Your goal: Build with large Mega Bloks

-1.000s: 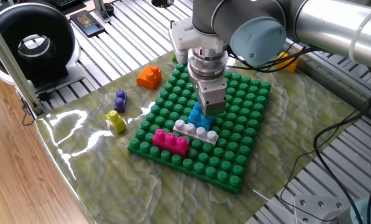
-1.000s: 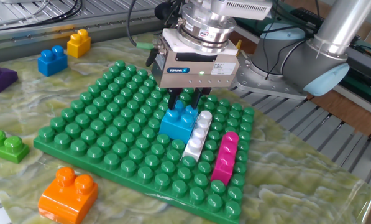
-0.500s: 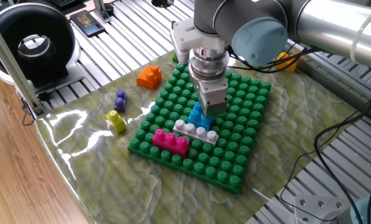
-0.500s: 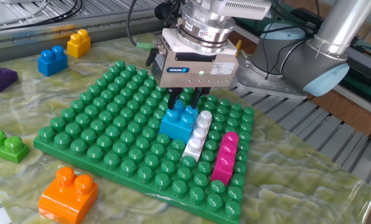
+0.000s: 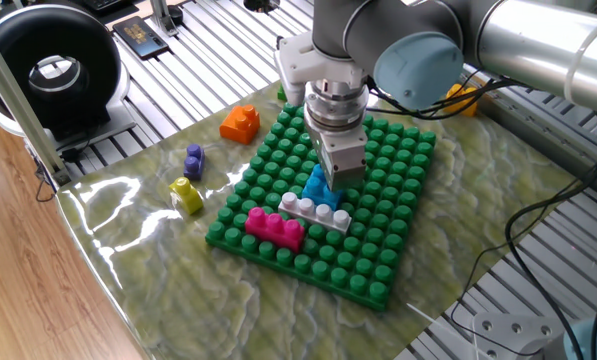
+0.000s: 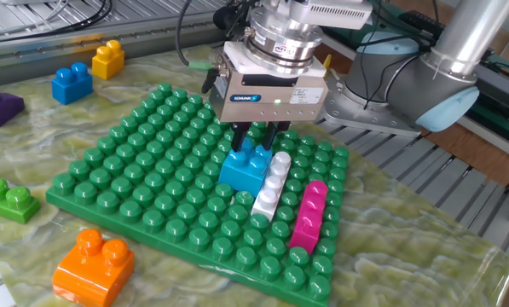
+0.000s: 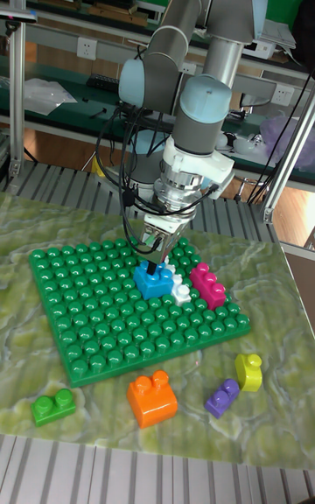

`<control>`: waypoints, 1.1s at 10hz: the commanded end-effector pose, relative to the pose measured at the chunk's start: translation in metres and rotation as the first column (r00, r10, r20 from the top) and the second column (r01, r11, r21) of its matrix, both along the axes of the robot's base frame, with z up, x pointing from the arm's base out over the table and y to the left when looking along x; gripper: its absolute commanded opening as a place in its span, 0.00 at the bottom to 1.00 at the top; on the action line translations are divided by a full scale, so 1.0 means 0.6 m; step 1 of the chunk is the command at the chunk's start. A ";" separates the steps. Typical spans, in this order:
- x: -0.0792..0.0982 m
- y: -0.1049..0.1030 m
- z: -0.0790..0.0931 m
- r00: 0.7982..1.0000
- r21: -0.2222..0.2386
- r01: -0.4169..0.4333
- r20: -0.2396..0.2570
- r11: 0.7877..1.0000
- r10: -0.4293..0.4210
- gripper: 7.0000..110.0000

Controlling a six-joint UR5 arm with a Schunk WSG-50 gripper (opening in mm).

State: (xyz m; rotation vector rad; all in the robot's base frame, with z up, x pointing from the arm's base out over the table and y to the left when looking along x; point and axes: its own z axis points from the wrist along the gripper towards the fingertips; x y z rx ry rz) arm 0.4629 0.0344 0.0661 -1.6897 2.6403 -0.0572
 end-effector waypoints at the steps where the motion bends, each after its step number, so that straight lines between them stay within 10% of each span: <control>1: -0.001 0.005 0.001 1.000 0.014 0.008 0.001 1.000 -0.008 0.36; 11: 0.009 -0.005 -0.011 1.000 0.000 -0.003 0.014 1.000 0.003 0.36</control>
